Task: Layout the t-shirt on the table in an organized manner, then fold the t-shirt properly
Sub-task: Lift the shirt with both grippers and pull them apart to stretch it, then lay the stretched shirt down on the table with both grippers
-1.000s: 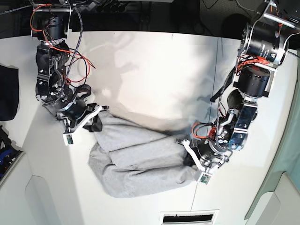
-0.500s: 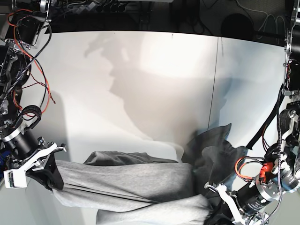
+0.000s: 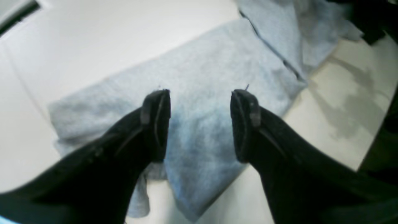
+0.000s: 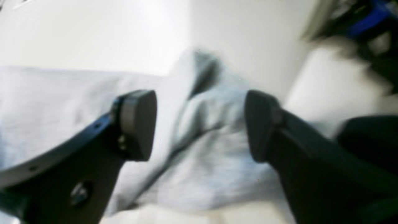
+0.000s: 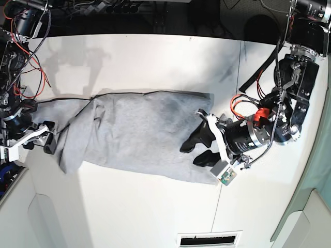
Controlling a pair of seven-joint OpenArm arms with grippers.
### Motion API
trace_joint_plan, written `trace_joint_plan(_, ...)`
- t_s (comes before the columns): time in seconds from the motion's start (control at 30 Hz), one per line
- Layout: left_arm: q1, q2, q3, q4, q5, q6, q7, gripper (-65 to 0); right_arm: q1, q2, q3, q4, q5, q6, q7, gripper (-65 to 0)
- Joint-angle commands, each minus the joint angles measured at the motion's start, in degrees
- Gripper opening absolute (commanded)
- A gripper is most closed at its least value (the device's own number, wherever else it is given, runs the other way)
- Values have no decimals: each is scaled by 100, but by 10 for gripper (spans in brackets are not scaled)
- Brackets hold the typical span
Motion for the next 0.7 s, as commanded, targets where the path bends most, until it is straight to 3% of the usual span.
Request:
trace_joint_plan(0.0,-79,-96,-79,96,39,31,-138,-316,61,66,17,68,184,24,118,-207)
trace_joint_plan(0.2,107,-96,-83,-151,728,481,-227,-316,13,-391,15,96,686,240,81,-207)
trace_joint_plan(0.4,44,48,-83,-1456,1368,1064,-1036,-316,-195,-997,15,92,442,232,-127,-207)
trace_joint_plan(0.5,-232,199,-83,-2326,1639,1086,-1132,-316,-321,-1165,17,85,407,212,-136,-207)
trace_joint_plan(0.67,-566,369,-83,-3348,1580,1084,-1263,-316,-675,-1331,-24,83,402,166,-234,-207)
